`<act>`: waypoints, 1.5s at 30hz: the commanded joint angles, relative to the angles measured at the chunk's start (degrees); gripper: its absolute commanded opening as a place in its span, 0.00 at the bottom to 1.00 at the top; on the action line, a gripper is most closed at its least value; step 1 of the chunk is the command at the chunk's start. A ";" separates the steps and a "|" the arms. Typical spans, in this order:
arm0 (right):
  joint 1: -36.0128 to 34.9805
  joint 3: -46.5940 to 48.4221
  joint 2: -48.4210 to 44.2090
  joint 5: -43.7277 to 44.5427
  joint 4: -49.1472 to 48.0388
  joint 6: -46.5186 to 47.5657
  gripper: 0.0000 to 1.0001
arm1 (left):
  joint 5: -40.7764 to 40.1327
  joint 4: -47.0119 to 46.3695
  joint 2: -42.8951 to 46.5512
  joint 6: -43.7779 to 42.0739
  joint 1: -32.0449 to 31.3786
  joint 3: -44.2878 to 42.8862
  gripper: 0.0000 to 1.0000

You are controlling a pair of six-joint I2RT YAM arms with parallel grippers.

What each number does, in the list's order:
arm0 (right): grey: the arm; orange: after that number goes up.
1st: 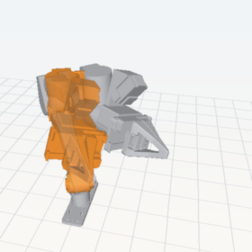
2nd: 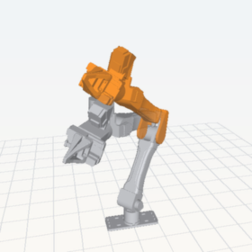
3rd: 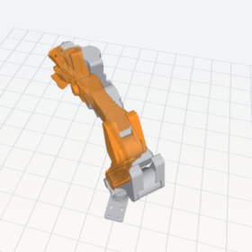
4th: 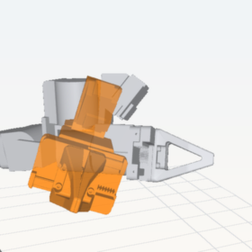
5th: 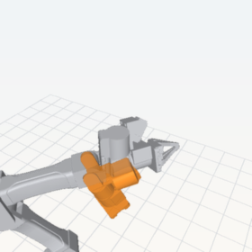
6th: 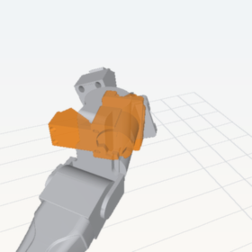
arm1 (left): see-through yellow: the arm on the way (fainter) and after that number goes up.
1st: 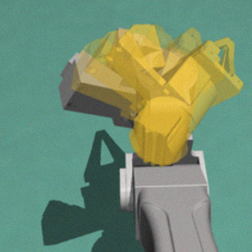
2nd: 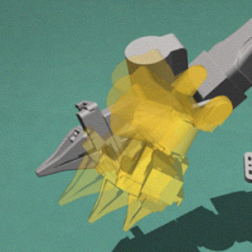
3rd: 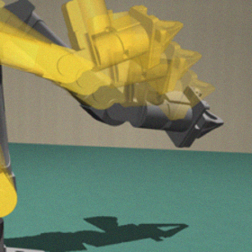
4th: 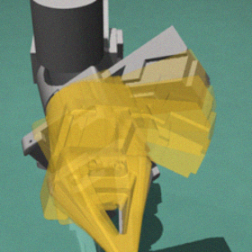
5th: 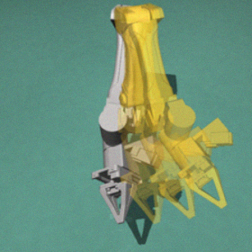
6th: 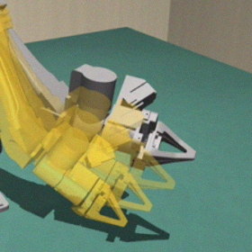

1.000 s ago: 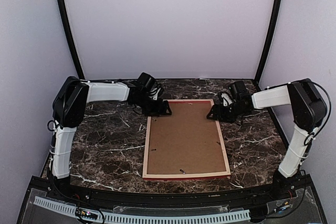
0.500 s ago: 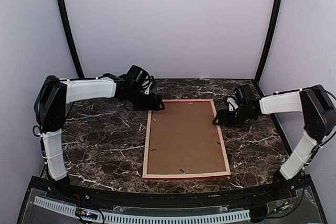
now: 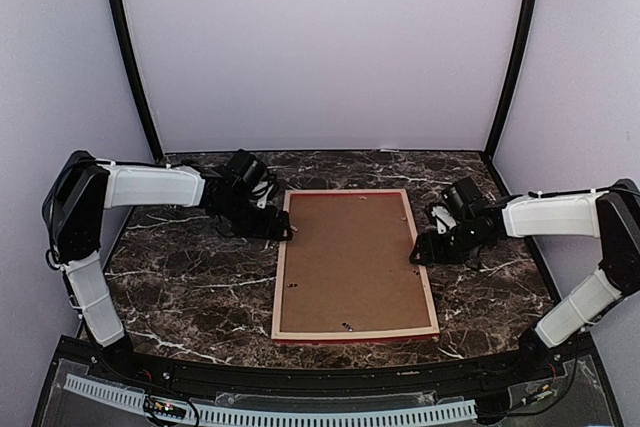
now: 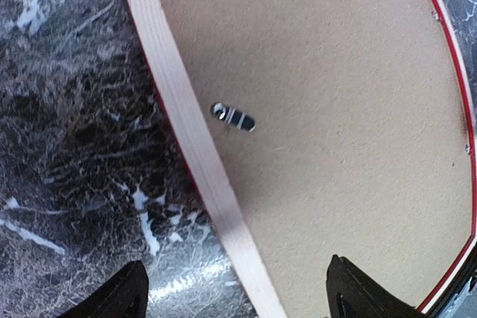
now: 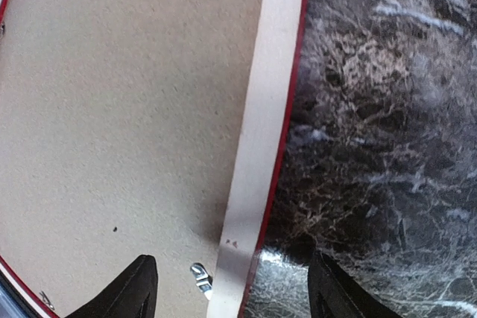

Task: Put the photo into the frame
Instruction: Press the backboard against the frame body.

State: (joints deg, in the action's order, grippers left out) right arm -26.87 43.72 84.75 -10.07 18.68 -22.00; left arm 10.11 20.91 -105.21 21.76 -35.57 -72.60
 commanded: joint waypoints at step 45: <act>-3.89 -3.44 -1.54 1.34 3.16 -0.05 0.53 | 3.51 -5.16 -3.42 5.74 -2.08 6.46 0.33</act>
State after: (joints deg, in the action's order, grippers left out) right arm -30.35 40.77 84.58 -9.17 22.13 -22.76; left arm 15.00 15.16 -108.60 26.24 -37.10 -66.22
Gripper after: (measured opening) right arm 0.519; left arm 0.344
